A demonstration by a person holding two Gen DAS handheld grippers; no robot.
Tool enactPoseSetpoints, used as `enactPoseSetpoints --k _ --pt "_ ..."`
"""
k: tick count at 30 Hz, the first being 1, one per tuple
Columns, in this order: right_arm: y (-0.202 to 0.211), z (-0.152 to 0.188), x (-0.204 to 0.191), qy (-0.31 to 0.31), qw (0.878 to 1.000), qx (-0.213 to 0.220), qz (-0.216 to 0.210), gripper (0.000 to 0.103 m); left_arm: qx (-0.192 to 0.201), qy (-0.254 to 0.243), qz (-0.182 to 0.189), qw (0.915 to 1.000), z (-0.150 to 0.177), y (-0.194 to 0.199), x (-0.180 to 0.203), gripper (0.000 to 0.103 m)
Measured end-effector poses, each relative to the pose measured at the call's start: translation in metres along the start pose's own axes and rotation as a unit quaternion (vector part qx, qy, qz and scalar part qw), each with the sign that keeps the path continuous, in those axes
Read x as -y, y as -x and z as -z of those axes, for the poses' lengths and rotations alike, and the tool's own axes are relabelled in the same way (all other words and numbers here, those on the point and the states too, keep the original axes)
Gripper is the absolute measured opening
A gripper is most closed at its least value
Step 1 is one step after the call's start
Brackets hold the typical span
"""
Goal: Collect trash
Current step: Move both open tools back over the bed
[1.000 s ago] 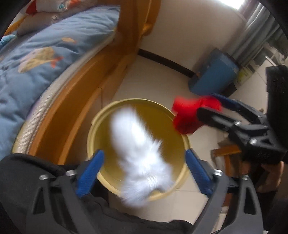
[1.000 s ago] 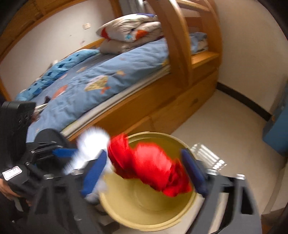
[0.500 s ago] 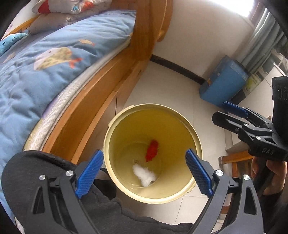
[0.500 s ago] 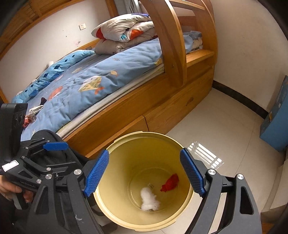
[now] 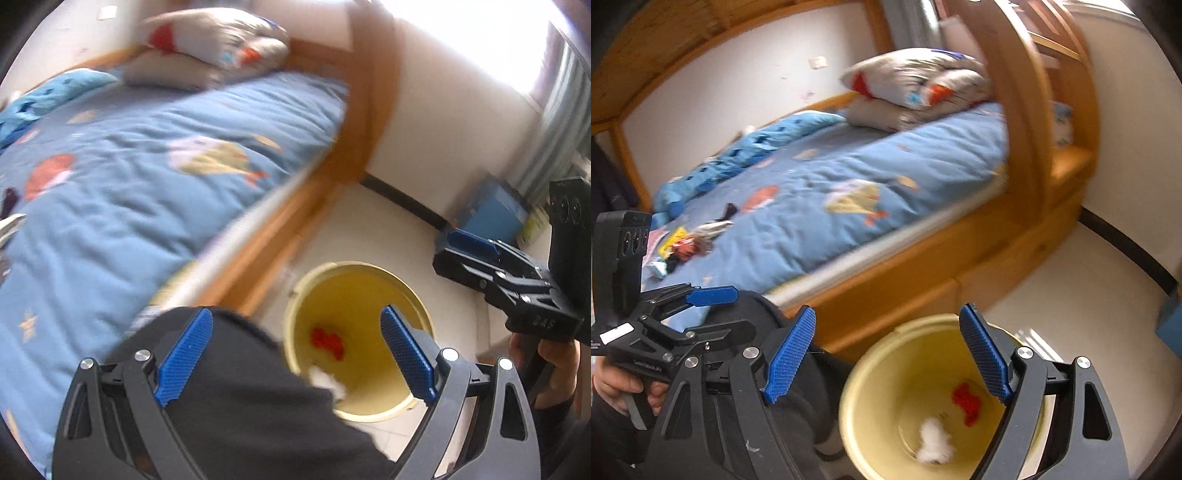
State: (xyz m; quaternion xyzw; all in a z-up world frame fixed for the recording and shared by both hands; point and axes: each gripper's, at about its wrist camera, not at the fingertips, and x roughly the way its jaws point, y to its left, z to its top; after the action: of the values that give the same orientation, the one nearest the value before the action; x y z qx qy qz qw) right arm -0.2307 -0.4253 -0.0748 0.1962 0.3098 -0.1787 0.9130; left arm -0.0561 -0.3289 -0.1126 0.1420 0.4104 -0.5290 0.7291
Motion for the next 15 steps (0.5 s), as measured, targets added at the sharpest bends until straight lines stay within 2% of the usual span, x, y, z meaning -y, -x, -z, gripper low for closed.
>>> enactPoseSetpoints --k 4,7,9,12,15 --pt "-0.019 -0.013 -0.044 0.039 0.998 0.006 -0.05 0.083 0.04 0.037 -0.047 0.9974 0.004 0.035 -0.037 0.092" --pt "-0.033 -0.022 -0.08 0.066 0.994 0.012 -0.081 0.089 0.065 0.063 -0.087 0.9921 0.009 0.062 -0.065 0.097" --pt "-0.04 -0.029 -0.104 0.082 0.991 0.022 -0.101 0.091 0.084 0.084 -0.12 0.9857 0.013 0.082 -0.086 0.098" --pt "-0.05 -0.038 -0.138 0.105 0.985 0.03 -0.131 0.094 0.105 0.103 -0.149 0.9778 0.018 0.107 -0.106 0.099" --pt "-0.06 -0.045 -0.17 0.121 0.98 0.039 -0.154 0.095 0.132 0.13 -0.193 0.9635 0.026 0.137 -0.132 0.099"
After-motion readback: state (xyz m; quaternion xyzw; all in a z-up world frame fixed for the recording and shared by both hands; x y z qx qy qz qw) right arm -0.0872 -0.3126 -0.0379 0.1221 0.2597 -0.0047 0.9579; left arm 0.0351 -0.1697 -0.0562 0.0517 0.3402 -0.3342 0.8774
